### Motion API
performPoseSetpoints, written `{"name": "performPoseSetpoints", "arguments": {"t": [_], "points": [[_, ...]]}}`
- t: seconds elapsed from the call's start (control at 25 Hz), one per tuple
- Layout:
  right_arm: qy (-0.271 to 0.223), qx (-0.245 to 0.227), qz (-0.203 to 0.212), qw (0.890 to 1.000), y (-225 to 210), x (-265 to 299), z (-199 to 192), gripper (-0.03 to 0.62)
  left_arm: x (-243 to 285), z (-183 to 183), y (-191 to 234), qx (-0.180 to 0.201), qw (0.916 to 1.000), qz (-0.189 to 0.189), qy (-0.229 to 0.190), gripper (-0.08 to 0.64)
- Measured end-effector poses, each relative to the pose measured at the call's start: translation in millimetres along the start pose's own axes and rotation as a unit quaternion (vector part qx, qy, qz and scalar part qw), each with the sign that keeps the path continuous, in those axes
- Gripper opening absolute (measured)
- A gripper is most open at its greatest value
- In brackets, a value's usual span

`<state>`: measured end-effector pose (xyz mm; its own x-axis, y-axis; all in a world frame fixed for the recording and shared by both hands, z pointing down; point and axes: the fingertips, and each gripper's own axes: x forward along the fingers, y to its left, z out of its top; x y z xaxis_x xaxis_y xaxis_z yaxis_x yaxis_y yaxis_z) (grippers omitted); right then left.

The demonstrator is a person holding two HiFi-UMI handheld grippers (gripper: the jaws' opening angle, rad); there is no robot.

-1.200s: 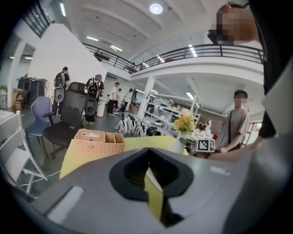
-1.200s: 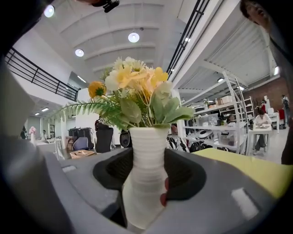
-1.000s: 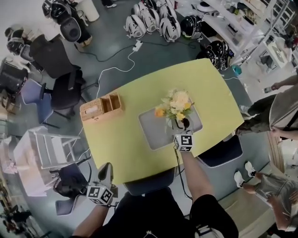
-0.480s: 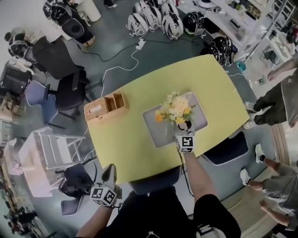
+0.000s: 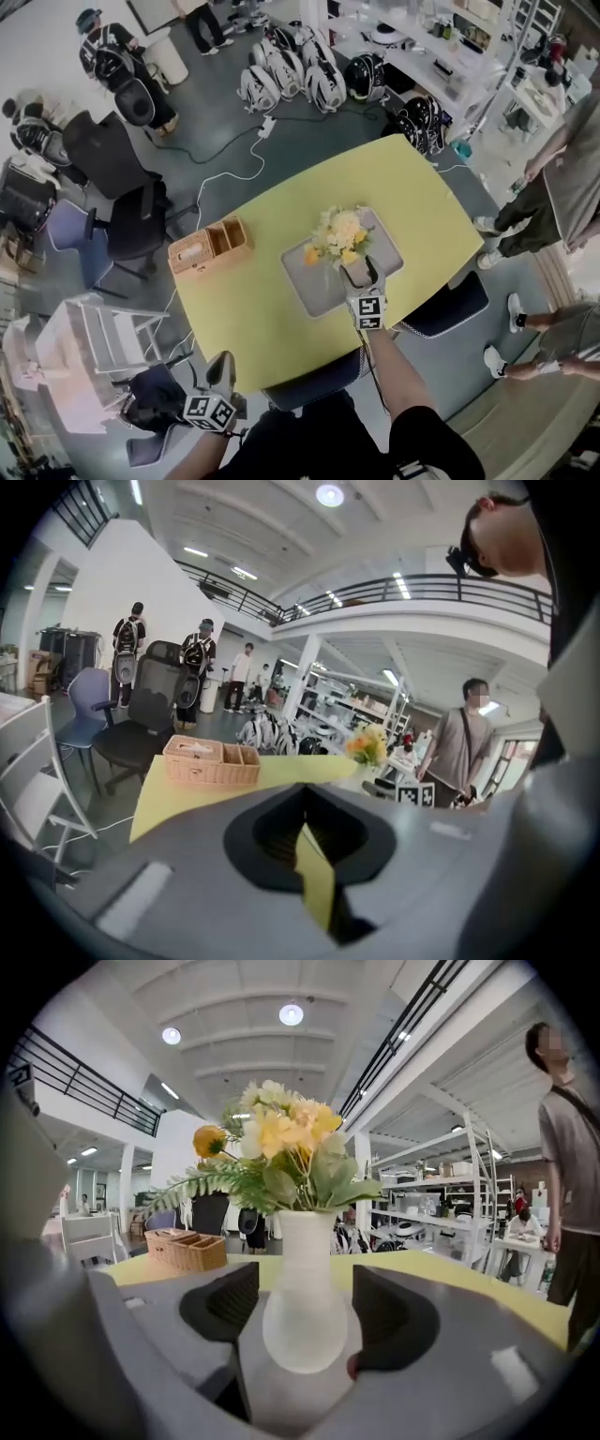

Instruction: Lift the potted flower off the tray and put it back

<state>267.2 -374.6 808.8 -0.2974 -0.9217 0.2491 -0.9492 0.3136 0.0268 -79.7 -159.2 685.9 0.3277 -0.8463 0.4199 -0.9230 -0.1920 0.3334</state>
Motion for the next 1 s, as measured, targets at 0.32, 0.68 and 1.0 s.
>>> {"name": "performPoseSetpoints", "arguments": {"t": [0.32, 0.68, 1.0], "points": [[0.021, -0.002, -0.037, 0.999, 44.8, -122.0, 8.6, 0.173, -22.7, 1.7, -4.3, 0.010, 0.9977, -0.064, -0.019, 0.006], [-0.033, 0.053, -0.030, 0.998, 159.2, -245.6, 79.5, 0.044, -89.8, 2.7, 2.0, 0.023, 0.9888, -0.143, -0.035, 0.006], [-0.064, 0.084, -0.032, 0.994, 267.0, -333.5, 133.0, 0.004, -175.2, 4.9, 18.0, 0.044, 0.9798, -0.186, -0.057, 0.006]]}}
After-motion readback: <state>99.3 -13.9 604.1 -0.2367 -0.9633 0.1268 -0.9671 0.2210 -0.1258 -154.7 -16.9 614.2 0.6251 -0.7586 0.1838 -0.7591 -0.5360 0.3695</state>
